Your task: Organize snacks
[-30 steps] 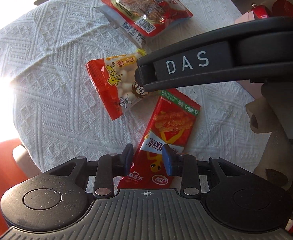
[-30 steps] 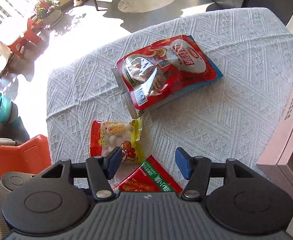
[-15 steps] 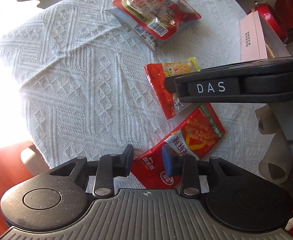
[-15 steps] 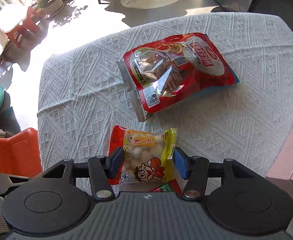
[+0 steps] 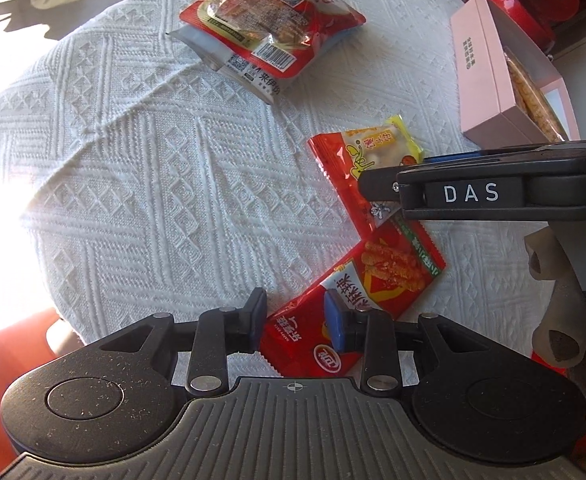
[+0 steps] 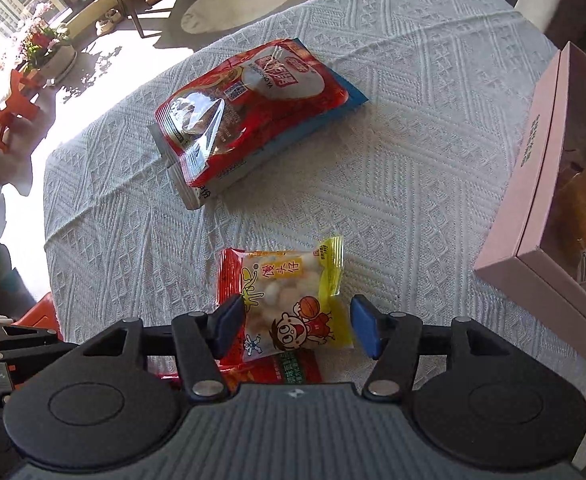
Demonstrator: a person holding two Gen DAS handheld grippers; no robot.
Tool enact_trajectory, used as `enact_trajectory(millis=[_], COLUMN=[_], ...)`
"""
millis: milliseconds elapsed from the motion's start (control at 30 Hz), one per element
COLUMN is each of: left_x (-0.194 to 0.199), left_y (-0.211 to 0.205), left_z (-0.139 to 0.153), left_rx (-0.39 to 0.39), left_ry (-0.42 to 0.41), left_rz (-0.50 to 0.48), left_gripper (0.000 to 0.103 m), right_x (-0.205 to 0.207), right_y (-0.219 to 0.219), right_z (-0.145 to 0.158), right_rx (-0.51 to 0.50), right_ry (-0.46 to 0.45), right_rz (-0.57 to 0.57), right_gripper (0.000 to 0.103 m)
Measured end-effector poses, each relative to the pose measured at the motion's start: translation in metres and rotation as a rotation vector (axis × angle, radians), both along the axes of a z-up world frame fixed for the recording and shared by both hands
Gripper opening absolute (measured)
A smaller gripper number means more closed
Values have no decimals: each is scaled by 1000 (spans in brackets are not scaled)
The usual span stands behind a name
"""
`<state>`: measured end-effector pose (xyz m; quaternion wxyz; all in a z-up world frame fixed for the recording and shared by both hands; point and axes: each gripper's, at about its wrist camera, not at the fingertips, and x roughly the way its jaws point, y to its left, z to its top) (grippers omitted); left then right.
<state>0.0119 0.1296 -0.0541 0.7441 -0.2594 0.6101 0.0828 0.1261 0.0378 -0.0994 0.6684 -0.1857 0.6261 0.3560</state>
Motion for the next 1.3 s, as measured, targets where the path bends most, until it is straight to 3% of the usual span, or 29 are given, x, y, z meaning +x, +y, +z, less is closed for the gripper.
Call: enact_trajectory(millis=[200,500,700,867,933,1067,1200,1300], left_x=[2,17,32,35,37,40,45,49], left_y=[-33,-87,-75,-45,-40,-45,-78,-90], left_z=[5,4,-4,0,3,6,0,-5], left_rx=[27,232,241,270,269,213,297,317], left_ry=[-26,-22,-5,11,3,-37,-11,-7], left_rz=[-119,-337,-233,-107,-91,-196,-348,-374], left_gripper=[35,39,62,62,56,54,59,64], right_x=[1,11,13,14,13,11,16,21], right_y=[-9,-31,-44,-54,-57,-59,-55,-53], right_z=[-1,8,7,5,5,7,6,2], right_rx=[-18,-41,-44,-37,-31,-20,-23,-31], right_ry=[-3,-23,-17,14,29,47,41,52], right_rz=[2,36,53,28,25,29,22,10], right_gripper=[60,60,60,60,60,60,63,63])
